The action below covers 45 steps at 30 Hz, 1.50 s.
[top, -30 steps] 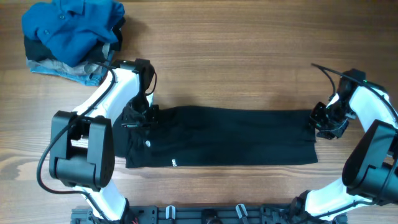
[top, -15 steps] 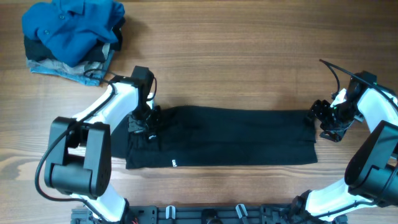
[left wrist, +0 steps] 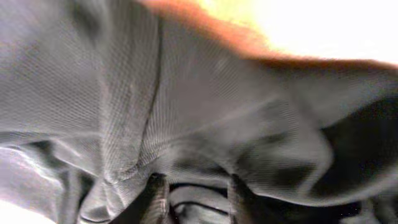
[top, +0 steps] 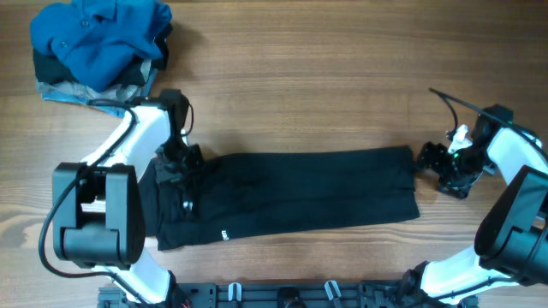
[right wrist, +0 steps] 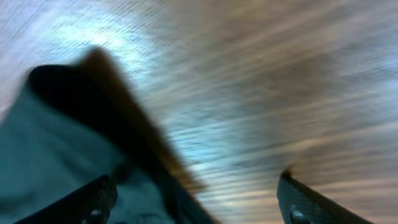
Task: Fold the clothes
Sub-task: 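Grasp the strip's right end with the right gripper and fold it leftward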
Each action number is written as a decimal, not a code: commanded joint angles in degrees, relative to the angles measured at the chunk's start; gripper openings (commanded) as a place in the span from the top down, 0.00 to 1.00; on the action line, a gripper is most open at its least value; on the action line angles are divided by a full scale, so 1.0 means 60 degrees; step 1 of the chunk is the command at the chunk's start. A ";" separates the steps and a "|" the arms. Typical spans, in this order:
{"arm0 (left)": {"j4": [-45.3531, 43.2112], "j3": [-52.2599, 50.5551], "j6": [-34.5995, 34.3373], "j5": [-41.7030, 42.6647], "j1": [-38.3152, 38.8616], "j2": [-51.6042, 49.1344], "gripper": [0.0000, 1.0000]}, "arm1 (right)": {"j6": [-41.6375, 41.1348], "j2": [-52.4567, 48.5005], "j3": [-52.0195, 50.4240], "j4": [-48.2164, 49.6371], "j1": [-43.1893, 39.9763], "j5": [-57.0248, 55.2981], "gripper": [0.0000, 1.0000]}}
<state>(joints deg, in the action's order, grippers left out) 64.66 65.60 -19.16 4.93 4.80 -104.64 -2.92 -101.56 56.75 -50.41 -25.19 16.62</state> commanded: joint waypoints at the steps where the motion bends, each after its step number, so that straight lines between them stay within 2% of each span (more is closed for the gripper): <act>1: 0.0066 0.0576 0.0193 -0.0233 -0.0044 0.0488 0.59 | 0.0743 -0.0204 -0.0484 0.0335 0.0142 0.1453 0.12; 4: 0.0248 0.0823 0.0193 -0.0233 -0.0044 0.0627 0.55 | 0.0739 -0.0204 -0.0605 0.0339 0.0397 0.1497 0.13; 9: 0.0663 0.1377 0.0215 -0.0240 -0.0044 0.0743 0.55 | 0.0532 -0.0204 -0.1005 0.0321 0.0856 0.1483 0.28; 10: 0.0663 0.1457 0.0273 -0.0237 -0.0044 0.0772 0.54 | 0.0386 -0.0204 -0.1107 0.0328 0.0856 0.1479 0.28; 14: 0.0659 0.1650 0.0375 -0.0251 -0.0044 0.0798 0.54 | 0.0091 -0.0204 -0.1275 0.0255 0.0845 0.1180 0.55; 16: 0.0659 0.1687 0.0379 -0.0273 -0.0044 0.0798 0.54 | -0.0022 -0.0200 -0.1271 0.0270 0.0823 0.0962 0.64; 17: 0.0663 0.1687 0.0375 -0.0273 -0.0044 0.0798 0.54 | -0.0025 -0.0200 -0.1271 0.0328 0.0776 0.0903 0.73; 19: 0.0663 0.1687 0.0379 -0.0273 -0.0044 0.0798 0.54 | -0.0022 -0.0200 -0.1220 0.0554 0.0616 0.0907 0.81; 21: 0.0659 0.1687 0.0379 -0.0273 -0.0044 0.0798 0.54 | -0.0033 -0.0200 -0.1082 0.0678 0.0459 0.0907 0.95; 27: 0.0627 0.1745 0.0412 -0.0408 -0.0055 0.0798 0.54 | -0.0335 -0.0200 -0.0178 0.0699 -0.0138 0.1202 0.96; 35: 0.0780 0.2524 0.0423 -0.0448 -0.0142 0.0801 0.54 | -0.0452 -0.0197 0.2109 0.0124 -0.0918 0.1311 0.96; 40: 0.0892 0.2758 0.0419 -0.0448 -0.0142 0.0801 0.54 | -0.0470 -0.0171 0.3249 -0.1220 -0.0769 0.1311 0.96; 45: 0.0878 0.2758 0.0415 -0.0448 -0.0142 0.0801 0.54 | -0.0007 0.0036 0.3417 -0.2473 0.0142 0.1260 0.96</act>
<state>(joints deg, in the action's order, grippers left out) 69.73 81.28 -17.65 2.83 4.32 -101.01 -4.80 -102.10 76.27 -61.84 -28.45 24.86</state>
